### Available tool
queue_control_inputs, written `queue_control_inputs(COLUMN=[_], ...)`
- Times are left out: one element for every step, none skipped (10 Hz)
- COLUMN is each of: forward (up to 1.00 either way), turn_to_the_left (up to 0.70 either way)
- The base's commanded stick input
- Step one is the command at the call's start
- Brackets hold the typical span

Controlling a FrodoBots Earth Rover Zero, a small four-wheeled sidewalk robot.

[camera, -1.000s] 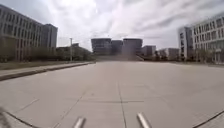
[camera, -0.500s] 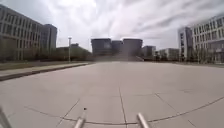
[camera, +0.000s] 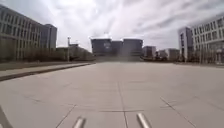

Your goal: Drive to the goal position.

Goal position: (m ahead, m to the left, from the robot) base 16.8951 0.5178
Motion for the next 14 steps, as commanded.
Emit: queue_control_inputs(forward=[1.0,1.0,1.0,1.0,1.0,1.0,1.0,1.0,1.0,1.0,1.0,1.0,1.0,1.0], turn_to_the_left=[0.0,0.0,0.0,0.0,0.0,0.0,0.0,0.0,0.0,0.0,0.0,0.0,0.0,0.0])
